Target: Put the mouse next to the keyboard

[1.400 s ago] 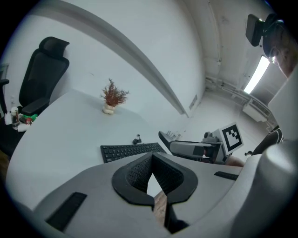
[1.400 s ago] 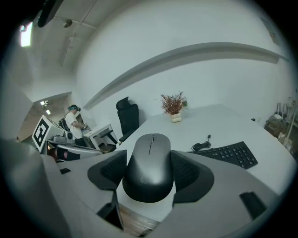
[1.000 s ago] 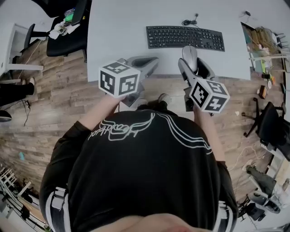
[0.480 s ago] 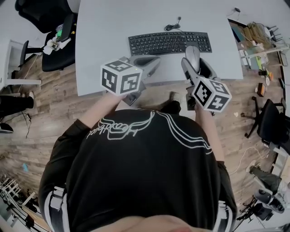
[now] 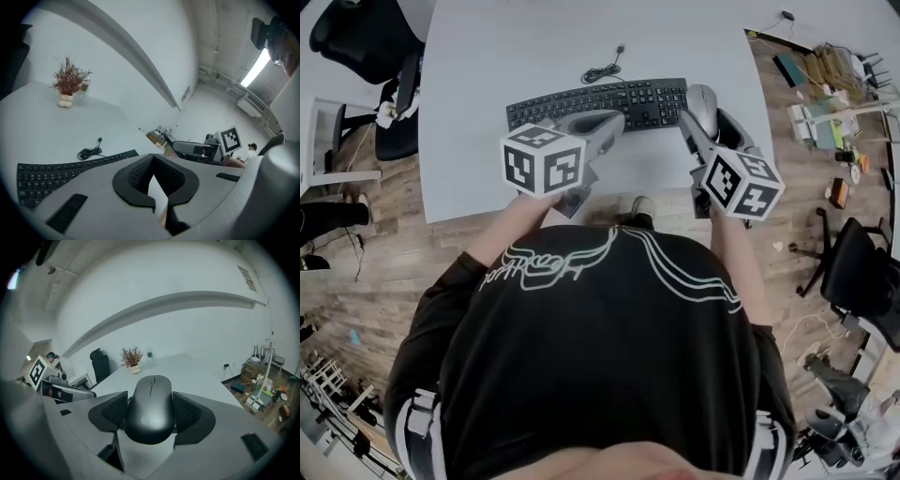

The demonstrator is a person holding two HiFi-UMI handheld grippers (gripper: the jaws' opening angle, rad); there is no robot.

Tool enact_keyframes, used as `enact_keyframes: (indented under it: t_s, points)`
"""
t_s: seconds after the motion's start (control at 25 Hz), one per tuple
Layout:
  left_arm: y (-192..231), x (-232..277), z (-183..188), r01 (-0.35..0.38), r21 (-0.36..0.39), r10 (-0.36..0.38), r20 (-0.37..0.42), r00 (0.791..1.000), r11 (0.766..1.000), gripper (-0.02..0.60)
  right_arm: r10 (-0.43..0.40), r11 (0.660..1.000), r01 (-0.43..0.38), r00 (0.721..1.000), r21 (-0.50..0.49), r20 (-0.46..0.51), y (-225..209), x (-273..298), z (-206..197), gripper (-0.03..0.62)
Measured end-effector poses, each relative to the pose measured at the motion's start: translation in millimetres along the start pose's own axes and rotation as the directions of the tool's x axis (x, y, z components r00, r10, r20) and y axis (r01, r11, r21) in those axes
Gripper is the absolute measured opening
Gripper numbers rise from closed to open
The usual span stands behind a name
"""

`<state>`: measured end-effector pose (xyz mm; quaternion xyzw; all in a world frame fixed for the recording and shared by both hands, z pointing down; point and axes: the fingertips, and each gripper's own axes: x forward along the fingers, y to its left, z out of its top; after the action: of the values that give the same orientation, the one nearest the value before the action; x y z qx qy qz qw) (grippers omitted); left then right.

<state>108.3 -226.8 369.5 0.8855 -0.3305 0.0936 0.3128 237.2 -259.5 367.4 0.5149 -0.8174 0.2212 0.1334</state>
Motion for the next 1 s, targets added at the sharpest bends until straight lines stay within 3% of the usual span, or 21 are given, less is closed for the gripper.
enact_keyframes:
  t_s: [0.48, 1.0]
  points:
    - [-21.9, 115.9, 18.7, -0.049, -0.033, 0.049, -0.004, 0.999, 0.998, 0.006, 0.035, 0.999, -0.036, 0.998, -0.020, -0.047, -122.0, 23.9, 15.4, 0.267]
    - [-13.7, 142.2, -0.2, -0.102, -0.073, 0.100, -0.033, 0.994, 0.992, 0.006, 0.040, 0.998, -0.045, 0.989, -0.037, -0.142, -153.3, 62.7, -23.6, 0.267]
